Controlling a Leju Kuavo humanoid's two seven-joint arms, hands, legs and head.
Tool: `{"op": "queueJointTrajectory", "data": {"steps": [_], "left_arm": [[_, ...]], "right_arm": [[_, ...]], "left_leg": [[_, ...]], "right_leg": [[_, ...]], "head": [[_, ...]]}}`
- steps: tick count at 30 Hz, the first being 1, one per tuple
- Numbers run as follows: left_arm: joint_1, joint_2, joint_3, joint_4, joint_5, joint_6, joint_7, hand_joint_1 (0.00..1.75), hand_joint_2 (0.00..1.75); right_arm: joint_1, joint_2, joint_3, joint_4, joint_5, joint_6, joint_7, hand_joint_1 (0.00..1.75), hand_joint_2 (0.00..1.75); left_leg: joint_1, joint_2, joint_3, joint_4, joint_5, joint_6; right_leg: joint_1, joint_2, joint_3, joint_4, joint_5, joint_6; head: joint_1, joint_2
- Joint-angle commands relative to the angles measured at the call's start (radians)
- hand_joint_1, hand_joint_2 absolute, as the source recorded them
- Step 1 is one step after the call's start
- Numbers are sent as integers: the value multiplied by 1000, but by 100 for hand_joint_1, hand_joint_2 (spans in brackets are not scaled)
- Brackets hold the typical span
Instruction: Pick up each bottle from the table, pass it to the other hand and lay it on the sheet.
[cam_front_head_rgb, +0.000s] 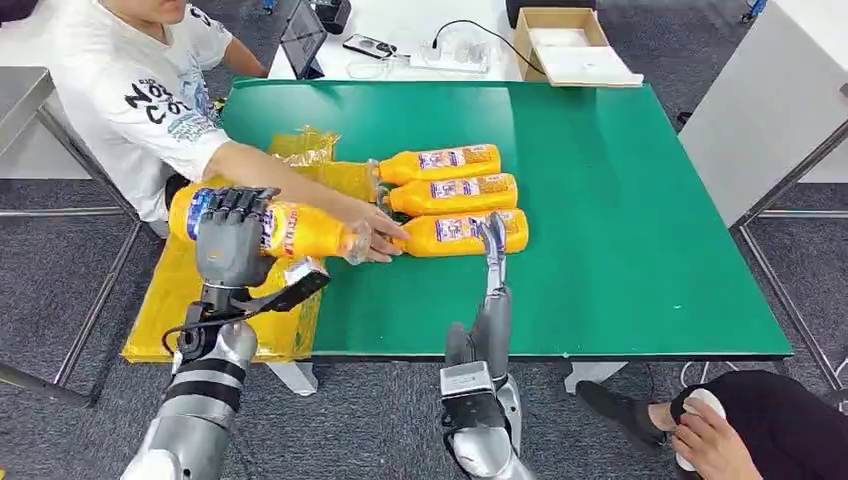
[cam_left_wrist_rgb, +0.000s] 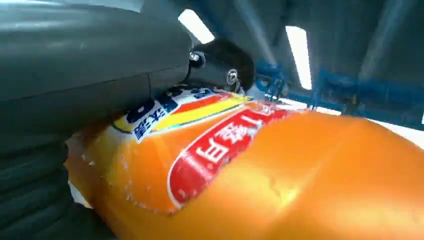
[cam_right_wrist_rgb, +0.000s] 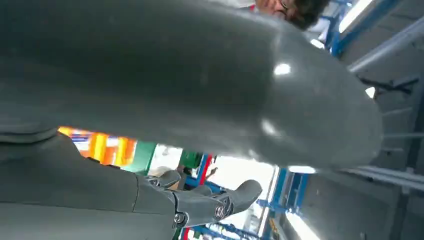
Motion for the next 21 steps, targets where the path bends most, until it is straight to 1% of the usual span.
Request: {"op": "queueJointTrajectory", "data": {"steps": [1,2,3,4,5,6,7,8,9,10,12,13,14,15,16,17,19,20,21], "left_arm": [[-91,126,44,275,-52,1,196,175,175],[-91,126,44,275,-52,1,196,175,175],[-91,126,44,275,-52,1,196,175,175],[-91,126,44,275,-52,1,196,175,175],[-91,126,44,275,-52,1,196,175,175],[-84,153,11,292,-77,1,228,175,175],[-84,164,-4,310,-63,1,238,175,175],[-89,191,-37,371,-66,1,258,175,175],[-89,204,-73,396,-27,1,271,175,175],[-90,208,-60,427,-2,1,254,175,175],[-94,211,-58,460,19,1,242,175,175],[-110,221,-57,532,18,1,228,175,175],[-131,217,-63,605,-7,-5,248,175,175],[-131,217,-63,605,-7,-5,248,175,175],[-155,212,-53,663,19,-27,234,175,175],[-155,212,-53,663,19,-27,234,175,175],[-152,207,-55,677,31,-74,233,175,175],[-149,207,-56,679,35,-75,232,175,175],[-147,206,-48,683,47,-87,227,175,175]], "right_arm": [[-57,-45,17,9,-49,12,1,0,0],[-57,-45,17,9,-49,12,1,0,0],[-57,-45,17,9,-49,12,1,0,0],[-57,-45,17,9,-49,12,1,0,0],[-57,-45,17,9,-49,12,1,0,0],[-62,-45,17,15,-56,22,1,0,0],[-63,-44,16,19,-57,25,1,0,0],[-62,-37,4,27,-94,61,1,0,0],[-62,-32,-5,33,-91,63,1,0,0],[-63,-31,-7,40,-94,64,1,0,0],[-68,-32,-5,51,-100,63,1,0,0],[-70,-40,11,56,-110,53,1,0,0],[-70,-34,3,67,-94,63,1,0,0],[-70,-34,3,67,-94,63,1,0,0],[-71,-25,-7,82,-86,72,1,0,0],[-71,-25,-7,82,-86,72,1,0,0],[-75,-17,-11,100,-78,85,1,0,0],[-76,-16,-12,105,-75,87,1,0,0],[-75,-13,-16,112,-73,88,1,0,0]], "left_leg": [[1,2,9,-1,-3,0],[0,2,5,-1,-1,0],[1,2,8,-1,-2,0],[1,1,5,-1,-2,0],[1,1,6,0,-2,0],[0,0,3,0,-1,0],[1,0,6,0,-2,0],[1,1,7,0,-3,0],[1,2,8,0,-3,0],[0,2,5,-1,-1,0],[1,2,7,-1,-2,0],[1,2,8,-1,-3,0],[1,2,5,-1,-1,0],[1,1,8,-2,-2,0],[1,1,9,-1,-3,0],[1,0,5,-1,-1,0],[2,0,7,0,-2,0],[1,0,5,0,-2,0],[1,1,7,0,-3,0]], "right_leg": [[2,1,8,-1,-2,-4],[1,1,4,-1,-1,-2],[1,1,7,-1,-2,-3],[2,1,5,-1,-1,-2],[2,0,6,-1,-2,-3],[1,0,3,0,-1,-2],[2,0,6,-1,-2,-3],[3,0,7,-1,-3,-3],[2,1,8,-1,-3,-3],[1,2,4,-1,-1,-2],[1,1,6,-2,-2,-3],[2,1,7,-1,-2,-3],[1,1,5,-1,-1,-3],[1,0,7,-2,-2,-3],[2,0,9,-2,-3,-4],[1,0,5,-1,-2,-3],[2,-1,8,-1,-3,-3],[2,0,5,-1,-2,-3],[2,0,7,-1,-2,-3]], "head": [[0,0],[0,0],[0,0],[0,0],[0,0],[0,0],[1,0],[0,0],[0,0],[0,0],[0,0],[1,0],[0,0],[1,0],[0,0],[0,0],[0,0],[0,0],[1,0]]}}
